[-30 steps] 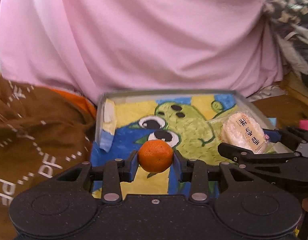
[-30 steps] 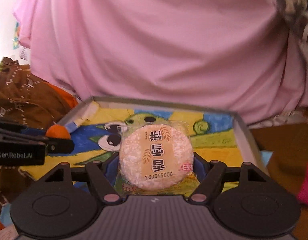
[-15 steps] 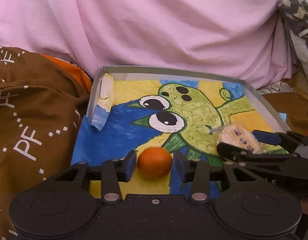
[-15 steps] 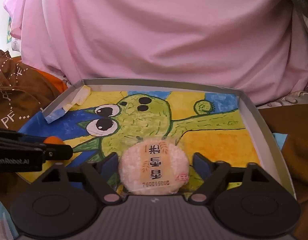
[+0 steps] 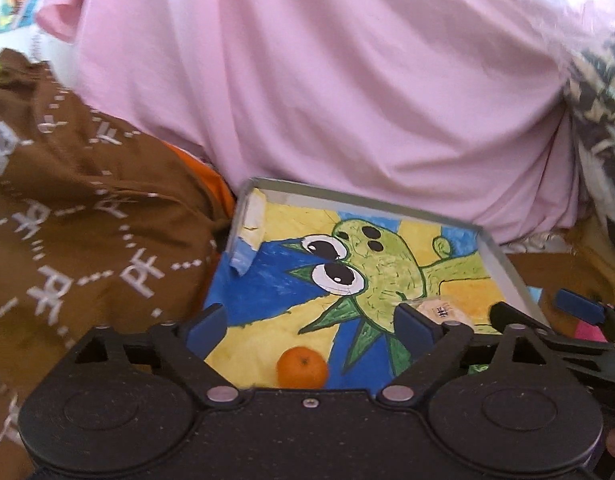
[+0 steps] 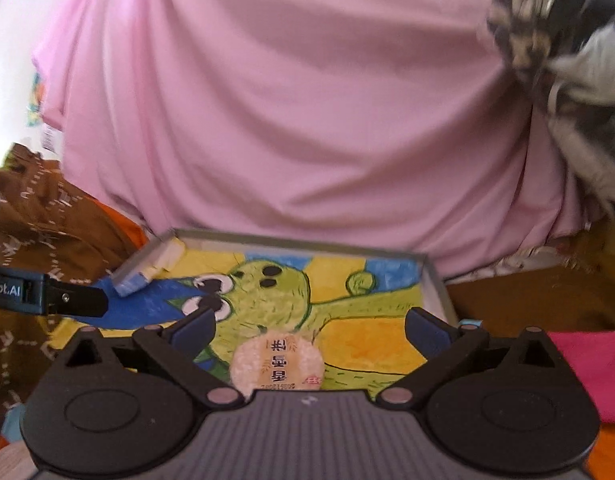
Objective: Organize snacks
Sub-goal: 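Carry both items to the grey tray and open both tools to release, then withdraw both tools from the tray back over the snacks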
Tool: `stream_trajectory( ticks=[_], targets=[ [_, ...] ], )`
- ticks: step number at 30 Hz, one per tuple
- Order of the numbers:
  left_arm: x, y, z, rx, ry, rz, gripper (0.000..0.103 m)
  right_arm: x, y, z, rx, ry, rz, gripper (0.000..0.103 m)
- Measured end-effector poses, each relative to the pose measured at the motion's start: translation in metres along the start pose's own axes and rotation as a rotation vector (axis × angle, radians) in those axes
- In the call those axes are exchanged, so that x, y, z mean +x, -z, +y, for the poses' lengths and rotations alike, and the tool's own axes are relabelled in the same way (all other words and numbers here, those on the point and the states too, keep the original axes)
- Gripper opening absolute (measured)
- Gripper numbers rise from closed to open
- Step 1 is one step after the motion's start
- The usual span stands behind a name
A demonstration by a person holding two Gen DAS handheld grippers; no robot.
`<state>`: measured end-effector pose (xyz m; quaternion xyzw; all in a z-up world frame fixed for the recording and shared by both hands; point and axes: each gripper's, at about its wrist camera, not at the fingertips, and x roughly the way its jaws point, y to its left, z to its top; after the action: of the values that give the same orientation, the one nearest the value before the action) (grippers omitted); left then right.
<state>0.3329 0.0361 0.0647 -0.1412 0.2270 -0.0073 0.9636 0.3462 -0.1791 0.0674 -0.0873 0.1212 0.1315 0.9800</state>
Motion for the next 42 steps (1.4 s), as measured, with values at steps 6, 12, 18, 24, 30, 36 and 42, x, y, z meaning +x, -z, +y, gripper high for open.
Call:
stream_trajectory(
  ticks=[6,12,18,24,30,36,42],
  targets=[
    [-0.045,0.016,0.002,-0.004,-0.036,-0.023,0.093,-0.054,-0.005,0.002,-0.010,-0.019,-0.067,0.103],
    [-0.089,0.041,0.002,0.034,-0.060,-0.024,0.094,-0.103,0.000,0.005,-0.027,-0.026,-0.100,0.103],
    [-0.126,0.069,0.007,0.010,-0.081,-0.016,0.094,-0.140,0.011,0.008,-0.009,-0.021,-0.106,0.103],
    [-0.150,0.101,0.017,-0.016,-0.118,0.042,0.094,-0.169,0.038,0.010,0.030,-0.019,-0.058,0.103],
    [-0.162,0.134,0.024,-0.031,-0.125,0.130,0.094,-0.192,0.073,0.016,0.013,-0.027,0.042,0.103],
    [-0.172,0.155,0.021,0.027,-0.085,0.183,0.094,-0.212,0.101,0.022,0.035,-0.029,0.138,0.103],
    [-0.184,0.170,0.016,0.090,-0.038,0.222,0.094,-0.224,0.115,0.035,0.029,-0.045,0.201,0.103]
  ],
)
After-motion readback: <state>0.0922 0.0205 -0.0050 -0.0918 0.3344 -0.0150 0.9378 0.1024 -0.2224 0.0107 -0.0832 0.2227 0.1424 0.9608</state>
